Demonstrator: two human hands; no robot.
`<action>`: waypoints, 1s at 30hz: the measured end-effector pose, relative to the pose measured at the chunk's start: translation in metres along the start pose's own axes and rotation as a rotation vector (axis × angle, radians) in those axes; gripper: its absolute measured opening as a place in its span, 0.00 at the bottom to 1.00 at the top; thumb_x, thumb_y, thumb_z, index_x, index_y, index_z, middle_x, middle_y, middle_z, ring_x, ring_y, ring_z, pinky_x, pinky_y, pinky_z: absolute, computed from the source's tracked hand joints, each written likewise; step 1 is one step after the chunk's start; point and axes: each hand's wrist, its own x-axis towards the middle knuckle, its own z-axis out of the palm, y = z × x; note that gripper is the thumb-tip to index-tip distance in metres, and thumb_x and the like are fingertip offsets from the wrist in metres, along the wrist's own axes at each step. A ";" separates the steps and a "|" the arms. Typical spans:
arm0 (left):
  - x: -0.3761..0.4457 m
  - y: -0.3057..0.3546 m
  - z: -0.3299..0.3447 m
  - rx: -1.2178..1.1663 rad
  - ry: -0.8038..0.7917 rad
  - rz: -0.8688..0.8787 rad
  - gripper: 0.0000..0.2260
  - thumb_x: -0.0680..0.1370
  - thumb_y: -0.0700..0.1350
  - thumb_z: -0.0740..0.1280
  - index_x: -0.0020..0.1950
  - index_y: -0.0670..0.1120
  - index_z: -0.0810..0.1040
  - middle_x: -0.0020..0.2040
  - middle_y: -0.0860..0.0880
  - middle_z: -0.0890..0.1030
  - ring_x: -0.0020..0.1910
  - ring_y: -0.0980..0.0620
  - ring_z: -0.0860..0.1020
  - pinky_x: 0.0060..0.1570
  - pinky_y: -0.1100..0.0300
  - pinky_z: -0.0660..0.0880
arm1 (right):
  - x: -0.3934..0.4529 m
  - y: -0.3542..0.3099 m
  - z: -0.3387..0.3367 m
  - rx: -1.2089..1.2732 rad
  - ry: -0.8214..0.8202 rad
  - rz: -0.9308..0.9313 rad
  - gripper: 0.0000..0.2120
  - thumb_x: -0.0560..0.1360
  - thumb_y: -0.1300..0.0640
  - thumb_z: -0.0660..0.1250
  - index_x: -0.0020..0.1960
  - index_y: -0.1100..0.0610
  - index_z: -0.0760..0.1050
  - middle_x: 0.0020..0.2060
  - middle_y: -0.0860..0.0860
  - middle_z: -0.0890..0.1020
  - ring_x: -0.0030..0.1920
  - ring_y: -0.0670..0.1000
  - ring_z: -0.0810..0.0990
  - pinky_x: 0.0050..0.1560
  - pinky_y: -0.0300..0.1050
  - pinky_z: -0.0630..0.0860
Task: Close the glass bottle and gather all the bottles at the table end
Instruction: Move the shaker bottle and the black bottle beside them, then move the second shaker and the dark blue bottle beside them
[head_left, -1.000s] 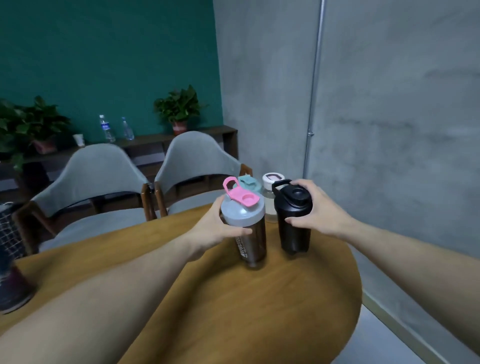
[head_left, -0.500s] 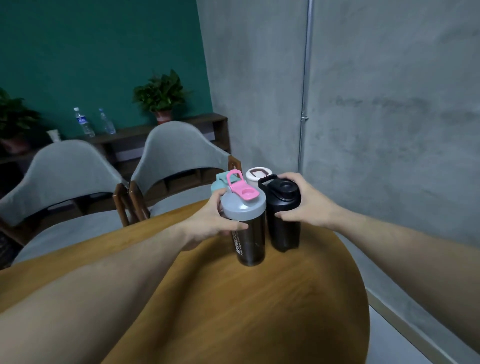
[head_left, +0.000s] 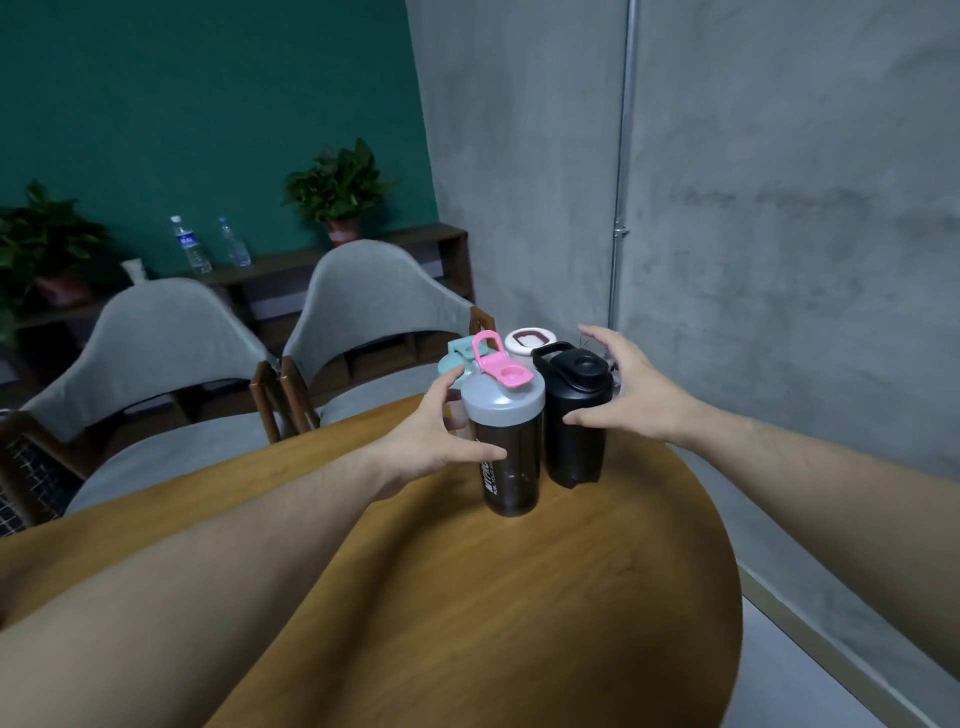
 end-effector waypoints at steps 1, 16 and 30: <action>-0.007 0.001 -0.004 0.025 0.011 -0.001 0.52 0.69 0.45 0.81 0.81 0.59 0.48 0.75 0.54 0.61 0.71 0.48 0.68 0.63 0.53 0.71 | -0.005 -0.006 -0.003 -0.029 0.004 -0.013 0.49 0.66 0.55 0.82 0.78 0.43 0.58 0.77 0.50 0.61 0.75 0.52 0.64 0.73 0.47 0.63; -0.204 -0.036 -0.065 0.043 0.385 -0.219 0.05 0.82 0.46 0.65 0.55 0.50 0.79 0.55 0.48 0.81 0.53 0.48 0.80 0.49 0.52 0.79 | -0.097 -0.159 0.080 -0.155 -0.049 -0.322 0.29 0.74 0.52 0.75 0.72 0.47 0.70 0.67 0.42 0.71 0.67 0.41 0.68 0.67 0.40 0.65; -0.372 -0.164 -0.192 -0.059 0.717 -0.624 0.17 0.76 0.53 0.73 0.56 0.46 0.71 0.51 0.44 0.76 0.48 0.46 0.75 0.45 0.52 0.72 | -0.115 -0.291 0.271 -0.131 -0.448 -0.372 0.33 0.75 0.50 0.74 0.76 0.47 0.64 0.73 0.49 0.71 0.70 0.48 0.72 0.63 0.39 0.67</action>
